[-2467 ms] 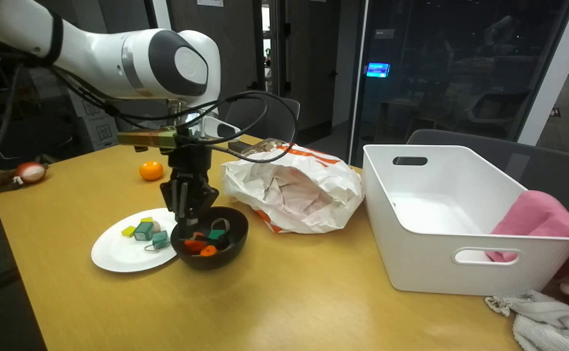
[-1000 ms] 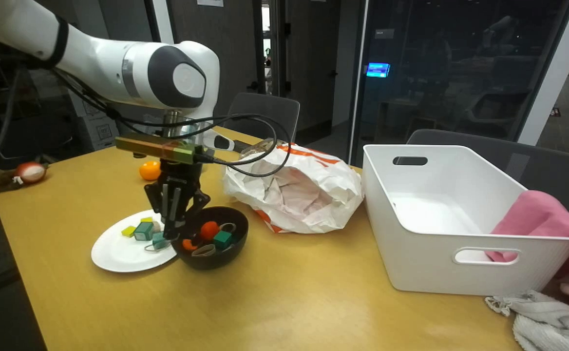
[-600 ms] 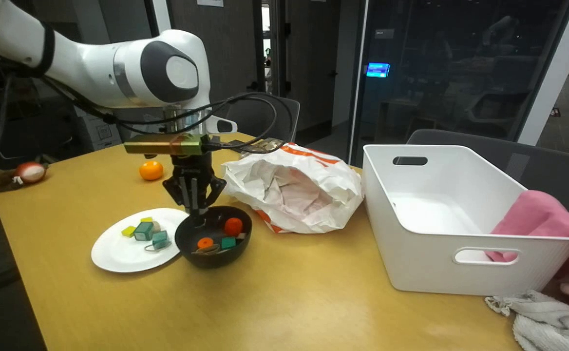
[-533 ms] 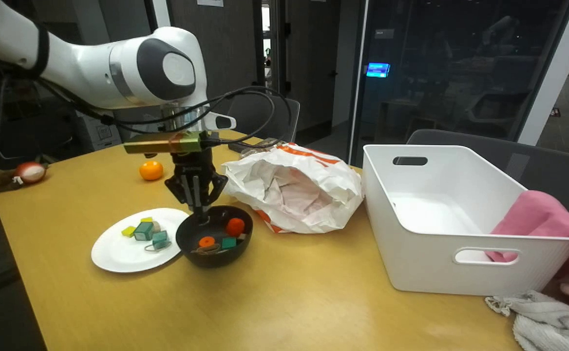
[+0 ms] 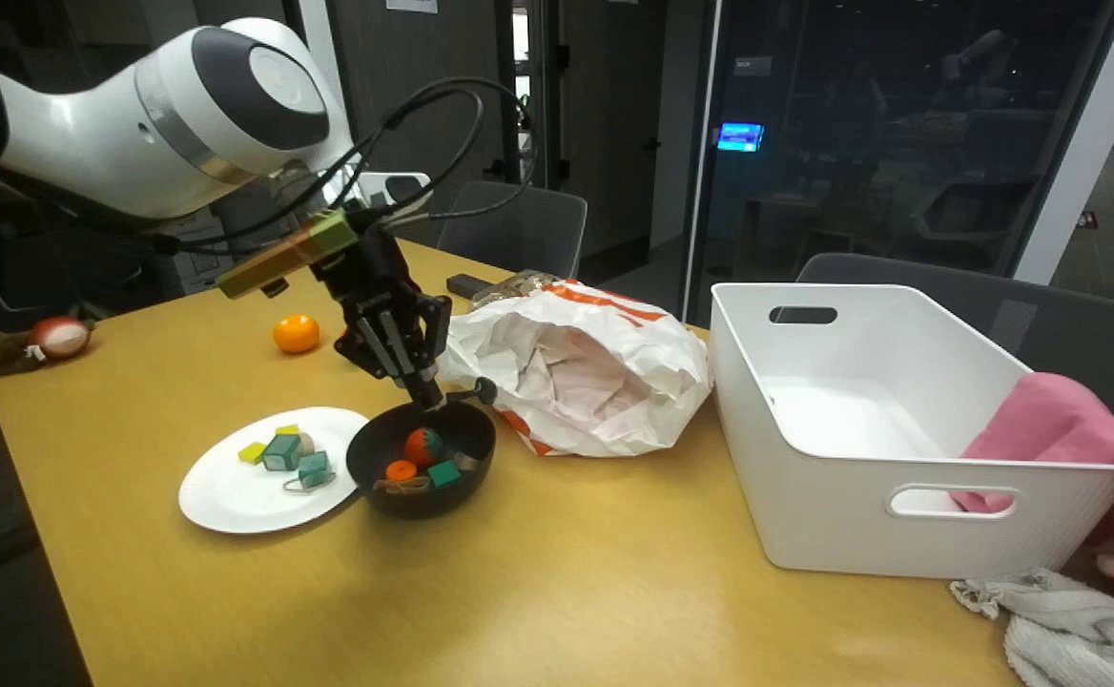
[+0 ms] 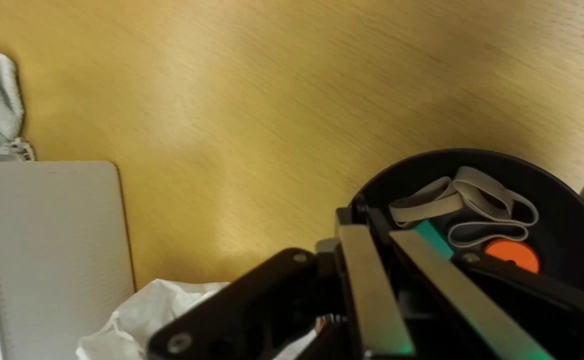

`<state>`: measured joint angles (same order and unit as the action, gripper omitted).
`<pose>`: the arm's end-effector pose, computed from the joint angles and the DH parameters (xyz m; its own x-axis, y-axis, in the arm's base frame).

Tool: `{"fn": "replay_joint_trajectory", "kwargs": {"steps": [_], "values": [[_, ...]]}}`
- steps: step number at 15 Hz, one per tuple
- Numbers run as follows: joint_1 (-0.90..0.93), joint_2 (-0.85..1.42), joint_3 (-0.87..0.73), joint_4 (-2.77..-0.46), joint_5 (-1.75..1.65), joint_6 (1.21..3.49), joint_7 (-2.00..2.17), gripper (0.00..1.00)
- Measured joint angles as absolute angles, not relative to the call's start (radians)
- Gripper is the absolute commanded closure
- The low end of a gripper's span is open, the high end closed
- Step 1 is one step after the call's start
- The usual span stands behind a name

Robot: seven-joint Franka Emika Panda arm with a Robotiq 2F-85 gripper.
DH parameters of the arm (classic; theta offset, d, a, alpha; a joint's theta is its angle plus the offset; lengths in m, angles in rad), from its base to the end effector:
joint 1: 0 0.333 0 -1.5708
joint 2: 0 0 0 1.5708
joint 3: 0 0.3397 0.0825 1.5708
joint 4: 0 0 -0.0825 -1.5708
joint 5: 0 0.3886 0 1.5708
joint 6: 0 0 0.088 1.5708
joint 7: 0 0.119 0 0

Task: Use the black spoon to stir in the black bowl

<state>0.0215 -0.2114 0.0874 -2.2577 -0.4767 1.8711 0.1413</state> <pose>0.4645 0.0117 0.4544 0.9830 0.1122 -0.1451 0.1664 -0.8780 0.4489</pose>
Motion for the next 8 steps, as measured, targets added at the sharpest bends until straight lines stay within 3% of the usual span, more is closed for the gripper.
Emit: {"fn": "replay_joint_trajectory", "kwargs": {"steps": [8], "values": [[0.022,-0.205,0.095,-2.319,-0.504,1.824,0.164,0.91]]}}
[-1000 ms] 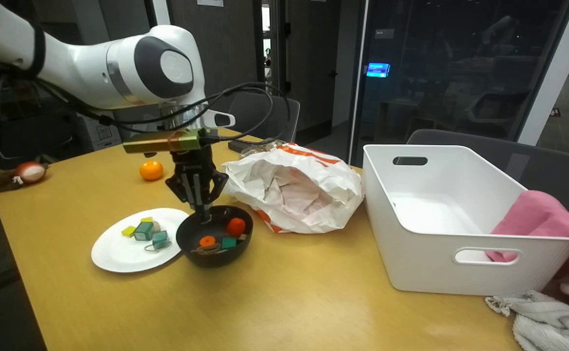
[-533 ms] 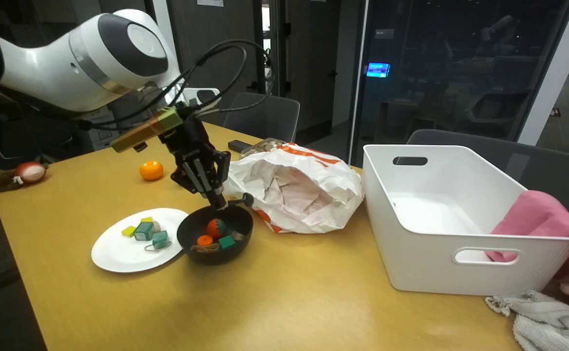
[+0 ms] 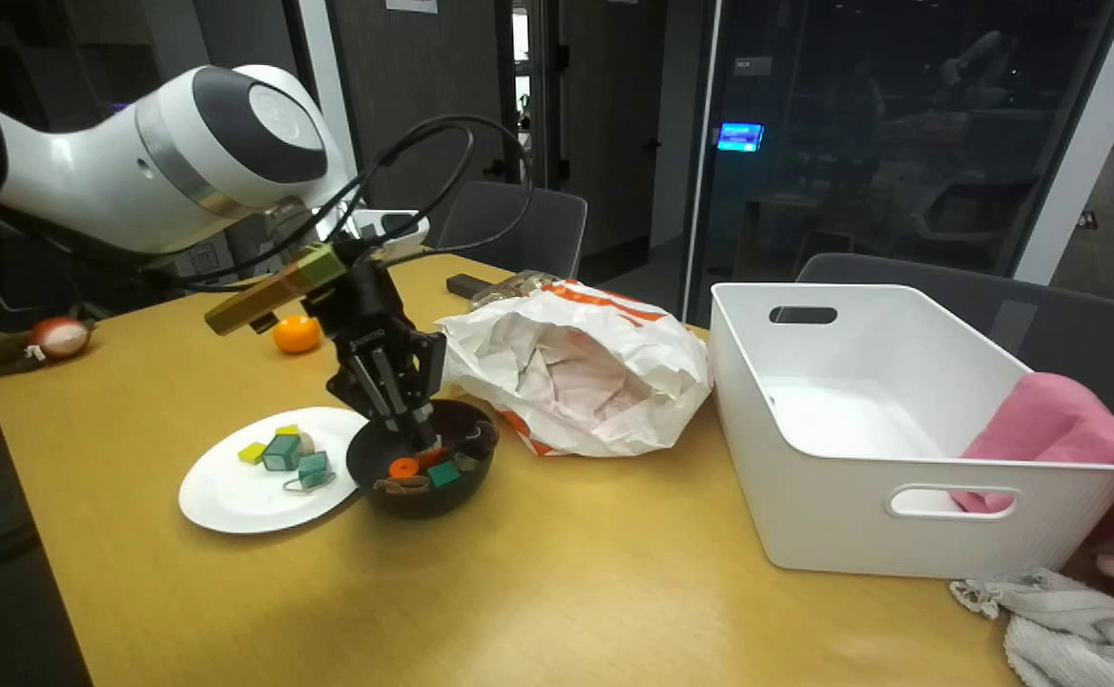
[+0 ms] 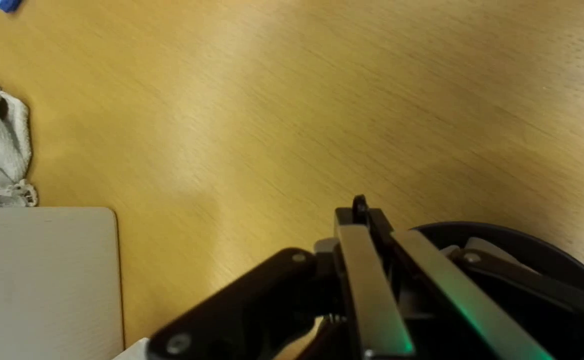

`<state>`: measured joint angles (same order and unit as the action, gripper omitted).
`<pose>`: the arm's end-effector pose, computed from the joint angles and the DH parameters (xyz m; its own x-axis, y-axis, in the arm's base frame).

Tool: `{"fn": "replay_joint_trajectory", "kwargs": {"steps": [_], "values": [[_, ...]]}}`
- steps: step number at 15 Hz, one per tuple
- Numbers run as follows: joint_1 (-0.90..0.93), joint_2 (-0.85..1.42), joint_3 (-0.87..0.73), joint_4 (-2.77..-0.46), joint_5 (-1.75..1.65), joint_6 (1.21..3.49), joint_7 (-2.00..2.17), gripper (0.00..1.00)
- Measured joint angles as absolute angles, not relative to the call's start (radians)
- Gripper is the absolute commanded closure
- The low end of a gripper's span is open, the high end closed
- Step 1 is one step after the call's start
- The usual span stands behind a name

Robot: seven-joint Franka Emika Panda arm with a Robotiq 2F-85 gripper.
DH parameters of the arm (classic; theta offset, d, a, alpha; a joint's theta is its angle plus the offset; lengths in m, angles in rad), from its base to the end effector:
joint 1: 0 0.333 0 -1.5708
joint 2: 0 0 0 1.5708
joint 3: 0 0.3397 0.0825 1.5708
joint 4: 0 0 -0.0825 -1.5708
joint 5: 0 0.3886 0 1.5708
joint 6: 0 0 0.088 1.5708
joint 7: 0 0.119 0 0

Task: Use the black spoon to stir in the black bowl

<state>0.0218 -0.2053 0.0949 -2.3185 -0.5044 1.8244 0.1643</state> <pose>0.4455 0.0078 0.4237 0.9672 0.0830 -0.2400 0.1919 -0.8582 0.4762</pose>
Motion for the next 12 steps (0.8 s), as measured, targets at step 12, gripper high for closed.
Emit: {"fn": "replay_joint_trajectory", "kwargs": {"steps": [12], "values": [[0.022,-0.146,0.088,-2.324,-0.477,1.851,0.148,0.92]]}}
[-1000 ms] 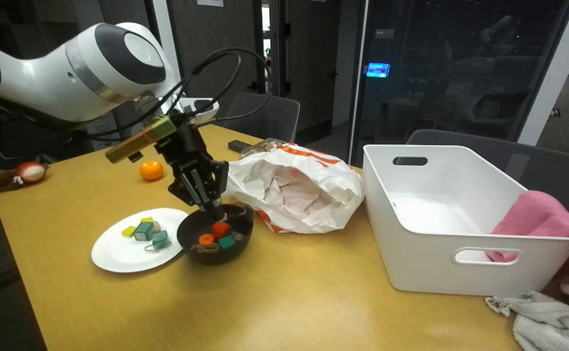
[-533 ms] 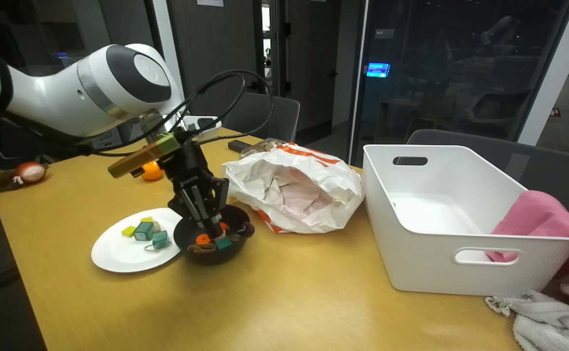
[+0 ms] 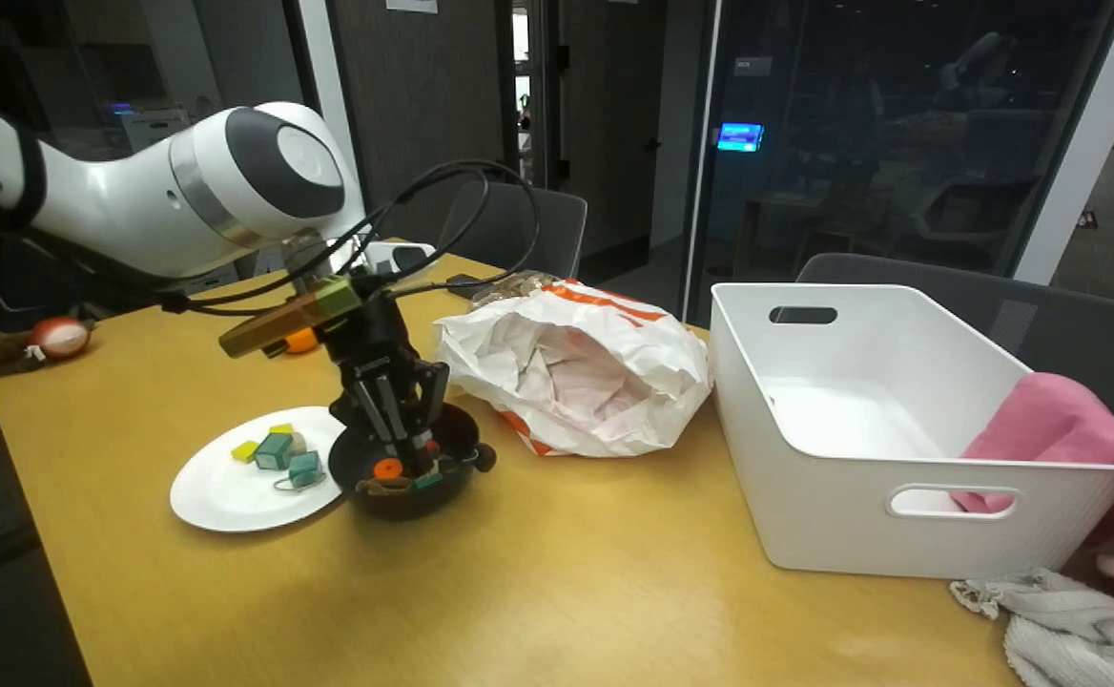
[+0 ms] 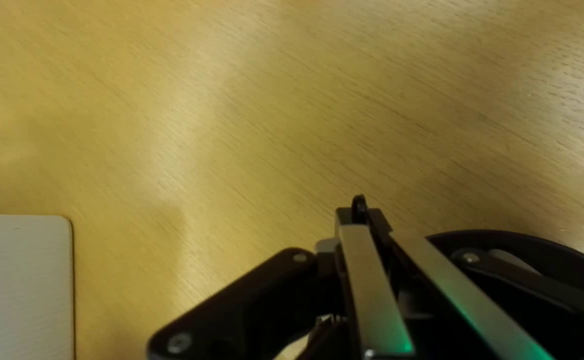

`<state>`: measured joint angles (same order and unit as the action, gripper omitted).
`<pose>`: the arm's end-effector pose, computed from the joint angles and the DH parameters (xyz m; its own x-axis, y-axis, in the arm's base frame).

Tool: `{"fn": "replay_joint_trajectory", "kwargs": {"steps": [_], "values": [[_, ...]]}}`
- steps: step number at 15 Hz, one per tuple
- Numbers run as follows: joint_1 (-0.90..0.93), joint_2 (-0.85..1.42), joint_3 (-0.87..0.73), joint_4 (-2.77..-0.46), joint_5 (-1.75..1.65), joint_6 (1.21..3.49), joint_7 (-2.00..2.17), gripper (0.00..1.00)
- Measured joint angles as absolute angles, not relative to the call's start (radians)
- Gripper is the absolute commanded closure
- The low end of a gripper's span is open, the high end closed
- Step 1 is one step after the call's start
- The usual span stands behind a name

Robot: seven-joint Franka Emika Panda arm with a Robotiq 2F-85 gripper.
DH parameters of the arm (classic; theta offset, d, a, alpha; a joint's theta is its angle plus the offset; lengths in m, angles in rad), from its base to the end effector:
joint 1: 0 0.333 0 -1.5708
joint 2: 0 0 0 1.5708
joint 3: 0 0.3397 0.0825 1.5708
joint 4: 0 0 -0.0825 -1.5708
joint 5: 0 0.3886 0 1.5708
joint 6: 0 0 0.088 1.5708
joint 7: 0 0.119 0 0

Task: Use the black spoon to stir in the black bowl

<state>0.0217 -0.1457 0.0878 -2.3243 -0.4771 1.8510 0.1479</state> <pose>0.4510 0.0084 0.3944 0.9529 0.0948 -0.2882 0.2186 -0.8733 0.4353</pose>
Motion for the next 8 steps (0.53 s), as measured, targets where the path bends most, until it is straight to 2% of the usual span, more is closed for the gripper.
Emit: {"fn": "replay_joint_trajectory", "kwargs": {"steps": [8], "values": [[0.022,-0.163,0.091,-2.313,-0.532,1.875,0.219,0.92]]}}
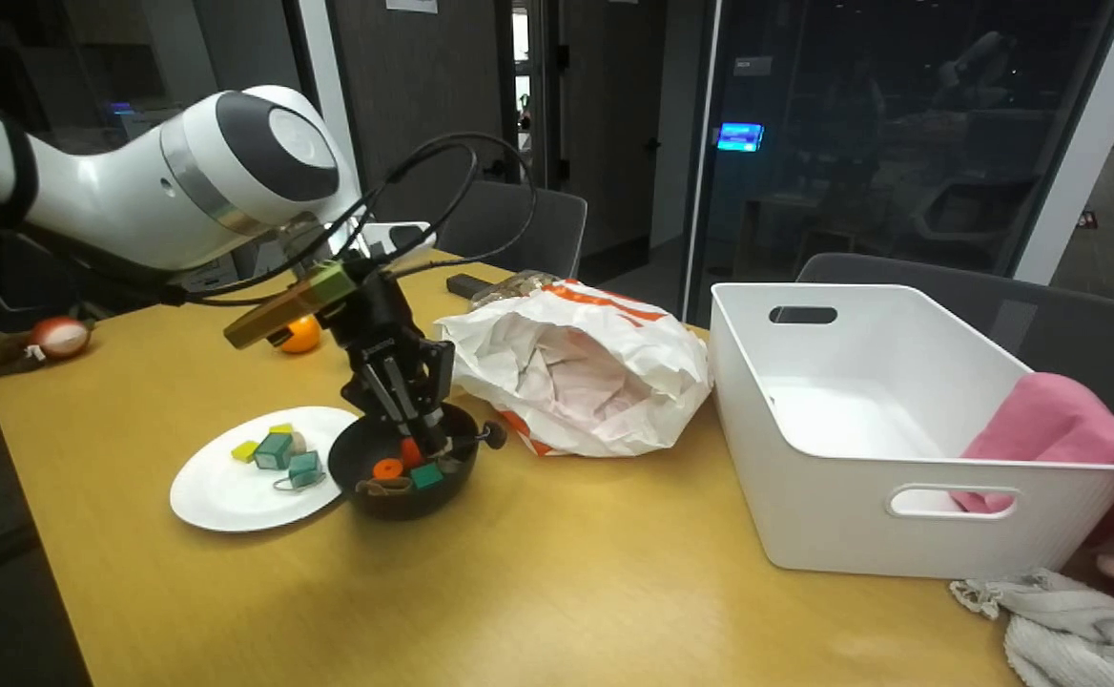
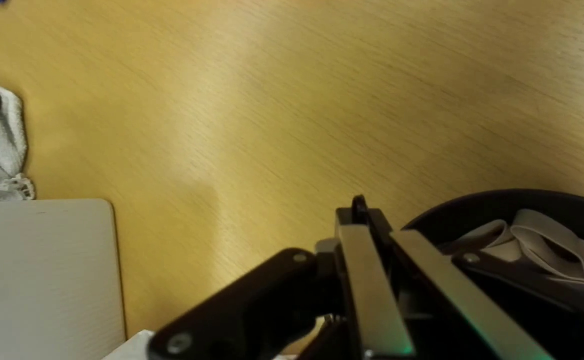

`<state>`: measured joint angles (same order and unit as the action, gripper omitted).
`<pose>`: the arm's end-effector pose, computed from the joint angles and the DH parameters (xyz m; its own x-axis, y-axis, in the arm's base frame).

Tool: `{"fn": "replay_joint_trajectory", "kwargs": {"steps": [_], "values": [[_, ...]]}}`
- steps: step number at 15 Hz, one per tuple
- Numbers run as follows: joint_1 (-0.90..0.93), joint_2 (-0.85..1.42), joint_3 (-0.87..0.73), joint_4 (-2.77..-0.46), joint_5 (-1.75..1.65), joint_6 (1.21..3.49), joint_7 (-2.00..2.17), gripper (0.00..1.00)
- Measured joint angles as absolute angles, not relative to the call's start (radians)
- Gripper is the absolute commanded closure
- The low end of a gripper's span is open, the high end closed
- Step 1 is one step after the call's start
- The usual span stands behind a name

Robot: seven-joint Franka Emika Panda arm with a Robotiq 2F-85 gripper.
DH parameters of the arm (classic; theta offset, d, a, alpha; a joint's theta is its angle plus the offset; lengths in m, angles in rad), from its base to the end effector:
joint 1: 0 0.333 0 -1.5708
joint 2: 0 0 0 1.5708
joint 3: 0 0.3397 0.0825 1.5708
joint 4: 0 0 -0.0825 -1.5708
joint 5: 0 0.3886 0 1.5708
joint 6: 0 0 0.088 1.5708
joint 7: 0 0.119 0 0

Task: Use the black spoon to stir in the black bowl

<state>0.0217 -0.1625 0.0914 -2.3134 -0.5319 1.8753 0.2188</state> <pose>0.4576 0.0081 0.4095 0.9759 0.0677 -0.2074 0.1641 -0.8541 0.4935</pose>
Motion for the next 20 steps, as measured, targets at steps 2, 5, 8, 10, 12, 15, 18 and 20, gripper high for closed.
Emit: {"fn": "replay_joint_trajectory", "kwargs": {"steps": [2,5,8,10,12,15,18,20], "values": [[0.022,-0.183,0.097,-2.313,-0.553,1.876,0.241,0.92],[0.029,-0.220,0.102,-2.316,-0.548,1.876,0.250,0.91],[0.045,-0.260,0.103,-2.326,-0.472,1.874,0.238,0.90],[0.058,-0.287,0.102,-2.335,-0.379,1.870,0.203,0.90],[0.068,-0.307,0.101,-2.346,-0.294,1.863,0.161,0.91],[0.070,-0.308,0.099,-2.368,-0.241,1.862,0.124,0.91],[0.069,-0.284,0.092,-2.389,-0.236,1.878,0.108,0.91],[0.068,-0.259,0.087,-2.394,-0.236,1.891,0.102,0.91]]}}
